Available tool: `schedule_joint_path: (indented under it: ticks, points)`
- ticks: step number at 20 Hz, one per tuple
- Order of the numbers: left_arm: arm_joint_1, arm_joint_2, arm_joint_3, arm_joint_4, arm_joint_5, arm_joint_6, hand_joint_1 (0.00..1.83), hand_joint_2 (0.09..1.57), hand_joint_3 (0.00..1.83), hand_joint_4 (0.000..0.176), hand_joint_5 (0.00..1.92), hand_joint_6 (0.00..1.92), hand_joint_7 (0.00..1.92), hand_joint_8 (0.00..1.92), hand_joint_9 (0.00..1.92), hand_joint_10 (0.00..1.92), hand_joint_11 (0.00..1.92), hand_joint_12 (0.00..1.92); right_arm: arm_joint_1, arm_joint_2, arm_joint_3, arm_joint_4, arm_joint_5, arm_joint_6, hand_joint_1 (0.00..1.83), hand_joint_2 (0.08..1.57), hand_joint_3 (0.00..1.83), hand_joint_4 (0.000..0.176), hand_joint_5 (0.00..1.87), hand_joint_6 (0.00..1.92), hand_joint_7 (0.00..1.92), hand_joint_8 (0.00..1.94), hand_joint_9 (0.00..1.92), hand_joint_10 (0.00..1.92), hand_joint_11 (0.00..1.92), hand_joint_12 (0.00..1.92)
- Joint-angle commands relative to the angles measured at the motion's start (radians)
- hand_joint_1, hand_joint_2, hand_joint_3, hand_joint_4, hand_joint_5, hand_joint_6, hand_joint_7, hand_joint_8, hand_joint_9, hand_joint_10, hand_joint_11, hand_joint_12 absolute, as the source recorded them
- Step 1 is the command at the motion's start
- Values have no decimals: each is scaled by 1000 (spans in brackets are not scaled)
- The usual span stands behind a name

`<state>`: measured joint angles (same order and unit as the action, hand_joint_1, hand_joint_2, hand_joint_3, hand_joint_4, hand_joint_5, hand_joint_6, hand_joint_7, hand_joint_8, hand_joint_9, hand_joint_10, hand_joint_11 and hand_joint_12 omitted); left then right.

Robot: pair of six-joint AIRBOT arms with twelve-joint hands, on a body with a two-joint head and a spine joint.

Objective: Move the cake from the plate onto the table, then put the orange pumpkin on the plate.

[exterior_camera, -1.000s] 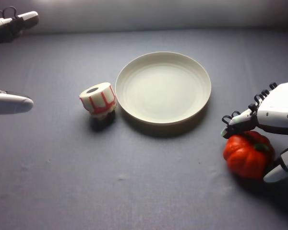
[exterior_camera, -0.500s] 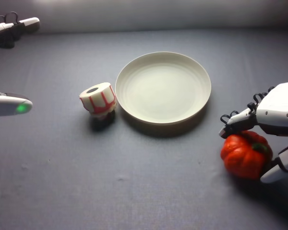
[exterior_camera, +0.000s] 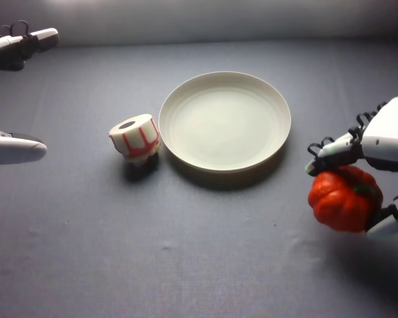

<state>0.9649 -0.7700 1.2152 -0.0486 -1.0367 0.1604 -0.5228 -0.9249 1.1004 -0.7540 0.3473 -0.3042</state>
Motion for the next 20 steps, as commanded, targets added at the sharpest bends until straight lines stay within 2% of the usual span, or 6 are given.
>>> schedule_joint_path:
  ticks: [1,8,14,15,19,20]
  points:
    - [-5,0,11,-39,-110,-4,853,945,0,176,102,1,98,1,141,0,0,622,27,9,-4,15,85,3,1532,1145,0,0,1023,1921,1258,1941,1412,1921,1482,1921]
    - [-4,-7,17,-37,-115,-4,868,926,0,176,125,0,107,0,155,0,41,642,233,-6,11,-129,40,3,1172,1198,61,0,788,1552,1263,1941,1410,1921,1457,1921]
    - [-4,-13,23,-35,-124,-4,943,921,0,175,114,0,63,0,132,0,97,491,297,-14,48,-169,17,3,1466,1117,12,0,1013,1832,1181,1936,1292,1921,1353,1921]
    - [-5,-11,24,-35,-128,-4,939,927,0,172,120,0,93,3,144,0,93,445,309,-14,56,-169,14,0,1195,870,663,0,885,1551,1188,1877,1259,1921,1313,1921]
    - [-5,-3,23,-43,-156,-4,907,915,0,170,106,3,74,5,115,6,3,565,369,-29,72,-225,-17,-4,1499,891,478,0,975,1915,1132,1935,1222,1919,1254,1921]
    - [-6,-6,23,-43,-162,-4,909,912,0,175,121,8,86,9,113,4,0,579,383,-38,77,-243,-26,-4,1402,740,974,0,909,1911,916,1751,1160,1921,1199,1921]
